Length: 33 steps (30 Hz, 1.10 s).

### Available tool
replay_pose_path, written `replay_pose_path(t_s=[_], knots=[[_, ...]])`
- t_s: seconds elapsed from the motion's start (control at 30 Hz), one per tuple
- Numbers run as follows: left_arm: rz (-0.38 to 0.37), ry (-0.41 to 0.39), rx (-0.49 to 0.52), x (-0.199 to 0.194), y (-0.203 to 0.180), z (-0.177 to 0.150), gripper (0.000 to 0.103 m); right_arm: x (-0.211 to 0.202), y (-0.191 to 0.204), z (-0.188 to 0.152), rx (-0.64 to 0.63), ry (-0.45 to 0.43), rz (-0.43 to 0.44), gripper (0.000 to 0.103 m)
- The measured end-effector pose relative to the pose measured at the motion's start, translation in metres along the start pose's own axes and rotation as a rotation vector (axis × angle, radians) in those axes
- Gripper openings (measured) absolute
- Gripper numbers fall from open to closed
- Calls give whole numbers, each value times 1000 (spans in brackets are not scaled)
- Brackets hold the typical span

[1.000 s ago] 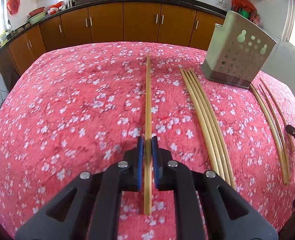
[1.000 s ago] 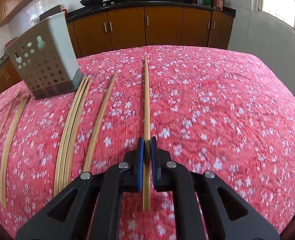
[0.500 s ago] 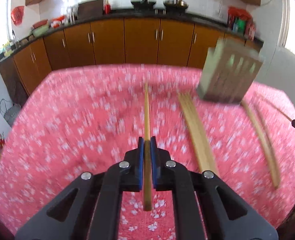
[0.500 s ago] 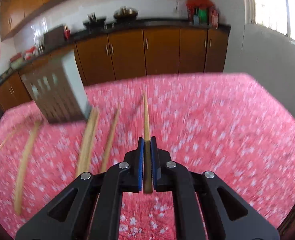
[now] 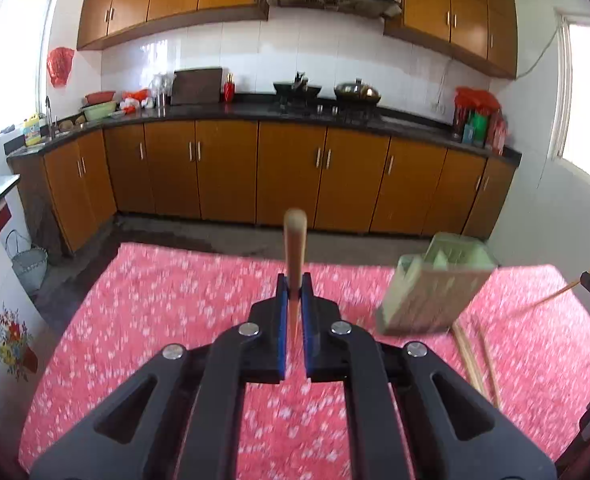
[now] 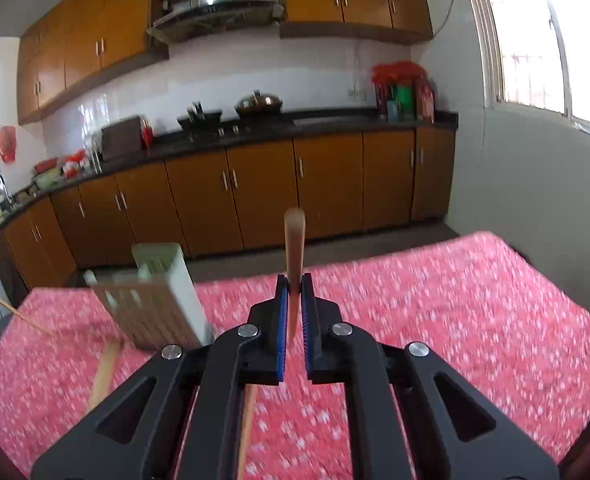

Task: Organize utensils
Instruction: 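Lift both chopsticks and release them into the metal utensil holder with both tools, then grasp another chopstick with the right tool while the left tool moves to the chopsticks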

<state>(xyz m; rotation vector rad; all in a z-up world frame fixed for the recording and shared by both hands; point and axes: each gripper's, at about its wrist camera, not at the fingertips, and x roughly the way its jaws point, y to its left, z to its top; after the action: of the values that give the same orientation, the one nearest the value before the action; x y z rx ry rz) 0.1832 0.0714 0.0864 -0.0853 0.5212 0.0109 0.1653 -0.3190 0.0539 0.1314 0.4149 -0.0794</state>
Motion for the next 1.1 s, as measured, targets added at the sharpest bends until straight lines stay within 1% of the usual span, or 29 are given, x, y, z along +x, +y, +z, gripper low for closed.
replay_pose_path(t_s=[0.13, 0.17, 0.23, 0.33, 0.4, 0.5, 0.6, 0.7, 0.77, 0.83, 0.93, 1.0, 1.03, 1.07, 1.1], knots=[[-47, -82, -12, -20, -13, 36, 8, -19, 17, 44, 20, -120, 61, 7], [-67, -107, -21, -26, -18, 47, 8, -27, 24, 58, 30, -161, 87, 7], [-104, -145, -36, -34, -26, 62, 8, -36, 35, 74, 40, -218, 121, 7], [-143, -206, -48, -44, -41, 77, 8, -41, 52, 89, 53, -281, 170, 7], [-167, -240, -53, -45, -54, 83, 8, -39, 62, 92, 57, -301, 198, 7], [-210, -269, -66, -38, -71, 86, 8, -27, 77, 90, 40, -299, 210, 7], [-232, -259, -66, -20, -86, 80, 8, -4, 85, 79, 24, -252, 205, 7], [-241, -213, -60, 4, -95, 71, 8, 17, 87, 67, 21, -184, 195, 7], [-233, -176, -50, 20, -101, 63, 8, 25, 87, 59, 23, -149, 193, 8], [-225, -140, -42, 32, -104, 56, 8, 29, 85, 53, 21, -130, 196, 8], [-217, -118, -49, 40, -103, 53, 8, 31, 85, 50, 14, -116, 203, 8], [-217, -116, -54, 40, -98, 49, 13, 30, 85, 49, 14, -109, 211, 12], [-214, -119, -58, 38, -97, 50, 16, 28, 84, 50, 17, -110, 212, 18], [-211, -125, -61, 35, -95, 49, 21, 27, 84, 51, 18, -112, 213, 24], [-209, -133, -63, 32, -93, 50, 23, 23, 83, 52, 20, -119, 213, 26]])
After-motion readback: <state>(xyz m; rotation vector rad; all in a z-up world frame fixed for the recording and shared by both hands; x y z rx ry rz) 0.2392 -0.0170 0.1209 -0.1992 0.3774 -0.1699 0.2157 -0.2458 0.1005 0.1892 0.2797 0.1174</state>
